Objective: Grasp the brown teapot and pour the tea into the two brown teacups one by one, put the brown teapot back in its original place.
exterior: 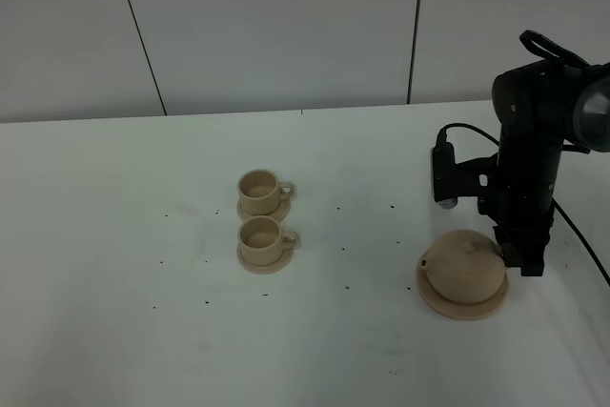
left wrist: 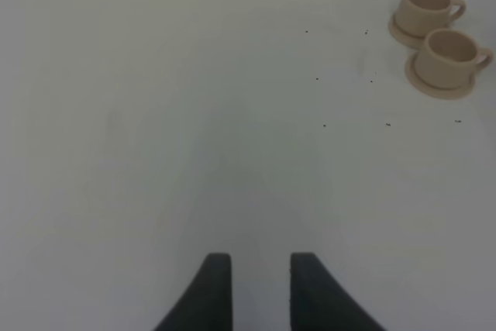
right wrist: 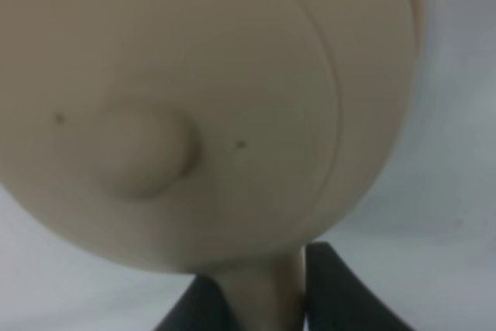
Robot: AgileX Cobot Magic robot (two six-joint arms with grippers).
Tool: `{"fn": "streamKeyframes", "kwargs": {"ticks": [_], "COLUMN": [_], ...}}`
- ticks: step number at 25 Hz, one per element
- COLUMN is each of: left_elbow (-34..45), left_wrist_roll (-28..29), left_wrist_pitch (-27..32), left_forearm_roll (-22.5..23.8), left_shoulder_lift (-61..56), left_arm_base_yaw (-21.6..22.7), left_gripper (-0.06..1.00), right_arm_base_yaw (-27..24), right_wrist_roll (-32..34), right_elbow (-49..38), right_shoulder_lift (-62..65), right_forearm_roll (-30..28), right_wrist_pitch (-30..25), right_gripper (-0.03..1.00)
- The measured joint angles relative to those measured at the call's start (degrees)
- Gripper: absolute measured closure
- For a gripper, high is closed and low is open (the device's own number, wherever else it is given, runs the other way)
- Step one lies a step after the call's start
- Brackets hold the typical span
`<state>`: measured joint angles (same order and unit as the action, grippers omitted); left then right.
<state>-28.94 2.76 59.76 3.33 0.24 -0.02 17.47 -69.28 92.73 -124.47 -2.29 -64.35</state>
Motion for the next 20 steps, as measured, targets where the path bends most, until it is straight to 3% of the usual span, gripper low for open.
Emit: {"fn": "streamKeyframes", "kwargs": {"ticks": [16, 20], "left_elbow": [0.00, 0.00], "left_wrist_roll": [0.00, 0.00], "left_wrist_pitch": [0.00, 0.00], "left_forearm_roll": [0.00, 0.00], "left_shoulder_lift": [0.00, 0.00], "left_arm_base_yaw": [0.00, 0.00], "left_gripper": [0.69, 0.69], "right_arm_base_yaw": [0.00, 0.00], "right_wrist_roll": [-0.05, -0.05], "right_elbow": [0.00, 0.00], "right_shoulder_lift": [0.00, -0.06], "right_forearm_roll": [0.10, 0.34], "right_wrist_pitch": [-0.26, -0.39], "right_gripper": [0.77, 0.82]}}
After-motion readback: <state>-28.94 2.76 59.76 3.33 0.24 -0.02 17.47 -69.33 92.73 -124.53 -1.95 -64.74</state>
